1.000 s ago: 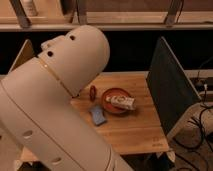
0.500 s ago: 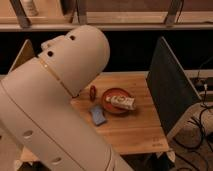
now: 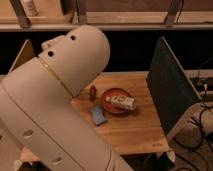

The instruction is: Place the eraser in the ceramic cup

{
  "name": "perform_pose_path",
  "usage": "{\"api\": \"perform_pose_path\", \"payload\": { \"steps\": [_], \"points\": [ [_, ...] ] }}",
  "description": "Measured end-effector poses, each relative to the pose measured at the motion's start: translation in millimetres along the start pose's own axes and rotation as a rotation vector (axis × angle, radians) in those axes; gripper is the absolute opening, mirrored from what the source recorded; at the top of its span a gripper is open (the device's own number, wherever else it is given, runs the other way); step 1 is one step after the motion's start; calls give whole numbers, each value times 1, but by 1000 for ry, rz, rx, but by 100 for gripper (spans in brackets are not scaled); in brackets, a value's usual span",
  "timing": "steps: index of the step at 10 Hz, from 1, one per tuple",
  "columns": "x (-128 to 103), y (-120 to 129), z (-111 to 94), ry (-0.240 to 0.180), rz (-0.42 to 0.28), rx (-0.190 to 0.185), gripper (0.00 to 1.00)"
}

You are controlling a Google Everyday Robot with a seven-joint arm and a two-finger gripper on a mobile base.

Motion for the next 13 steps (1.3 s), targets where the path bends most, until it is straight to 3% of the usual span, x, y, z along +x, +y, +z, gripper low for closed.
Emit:
{"api": "perform_pose_path", "payload": {
  "steps": [7,10,13],
  "points": [
    [-2,-4,0,1,-3,6,0],
    [-34,-31,6,-28,31,48,0],
    [-49,0,15,-38,120,40,0]
  ]
}}
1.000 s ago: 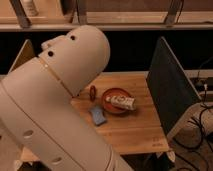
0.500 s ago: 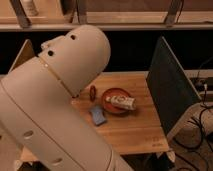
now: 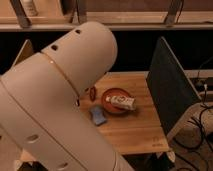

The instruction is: Place the eraser in the ceramic cup

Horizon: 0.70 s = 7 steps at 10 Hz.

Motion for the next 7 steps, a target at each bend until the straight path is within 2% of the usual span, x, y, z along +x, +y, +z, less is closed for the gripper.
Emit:
{"api": "perform_pose_path", "payload": {
  "steps": [2,3,4,7],
  "points": [
    [21,34,-10,29,21,-46,0],
    [41,46,-24,60,8,-80,0],
    [61,43,-41,100,1,-84,0],
    [68,42,-46,116,-3,-82,0]
  ]
}}
